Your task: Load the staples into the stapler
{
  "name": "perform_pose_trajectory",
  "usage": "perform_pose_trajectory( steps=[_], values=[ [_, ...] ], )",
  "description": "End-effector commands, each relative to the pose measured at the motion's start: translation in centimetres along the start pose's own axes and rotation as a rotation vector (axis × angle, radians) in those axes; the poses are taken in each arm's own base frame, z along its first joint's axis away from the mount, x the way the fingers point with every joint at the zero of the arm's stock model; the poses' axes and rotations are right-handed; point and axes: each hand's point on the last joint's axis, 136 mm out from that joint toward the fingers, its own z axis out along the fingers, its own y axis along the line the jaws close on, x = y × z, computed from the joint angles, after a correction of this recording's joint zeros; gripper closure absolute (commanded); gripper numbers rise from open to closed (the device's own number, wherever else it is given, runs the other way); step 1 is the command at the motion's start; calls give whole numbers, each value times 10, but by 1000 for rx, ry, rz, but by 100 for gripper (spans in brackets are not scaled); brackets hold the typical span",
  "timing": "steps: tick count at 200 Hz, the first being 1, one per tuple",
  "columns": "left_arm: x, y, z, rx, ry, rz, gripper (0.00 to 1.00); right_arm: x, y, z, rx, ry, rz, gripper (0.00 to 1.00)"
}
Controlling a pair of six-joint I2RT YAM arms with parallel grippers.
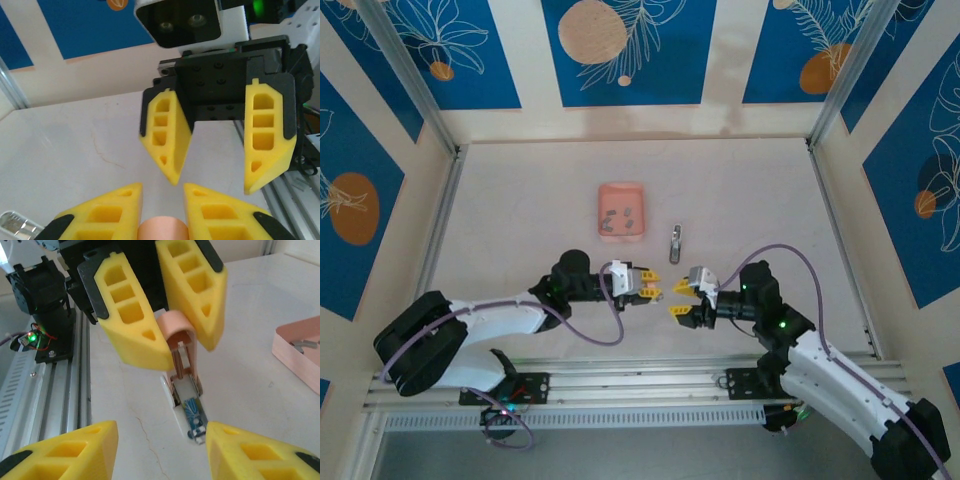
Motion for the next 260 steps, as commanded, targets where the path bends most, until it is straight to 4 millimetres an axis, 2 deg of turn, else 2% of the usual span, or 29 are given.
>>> perform_pose_trajectory(
  steps=[1, 22, 76, 130, 166, 184, 198, 228, 246, 260],
  values=[
    [-29, -9, 6, 90, -95, 31, 81, -16, 0, 5, -19, -29, -124, 47],
    [-33, -12, 7, 115, -116, 30, 81, -18, -4, 13, -29, -29, -126, 42],
    [-39, -15, 6, 139, -154, 42, 81, -16, -13, 28, -38, -25, -140, 41],
    [-44, -16, 7, 147, -170, 42, 80, -19, -6, 38, -126, -30, -147, 44],
    [-46, -14, 7, 140, -174, 44, 79, -22, -3, 42, -151, -46, -165, 52],
    [-43, -7, 7, 90, -161, 32, 77, -23, -2, 41, -152, -49, -168, 67],
    [-40, 4, 5, 14, -143, 19, 71, -23, -5, 40, -129, -48, -163, 75],
    [-34, 28, -4, -157, -112, -4, 49, -13, -18, 34, -17, -10, -88, 77],
    [-24, 49, -15, -312, -77, -65, 36, 1, -40, 29, 126, 54, 51, 76],
    [-9, 69, -29, -464, -37, -130, 29, 17, -65, 20, 298, 103, 243, 75]
  ],
)
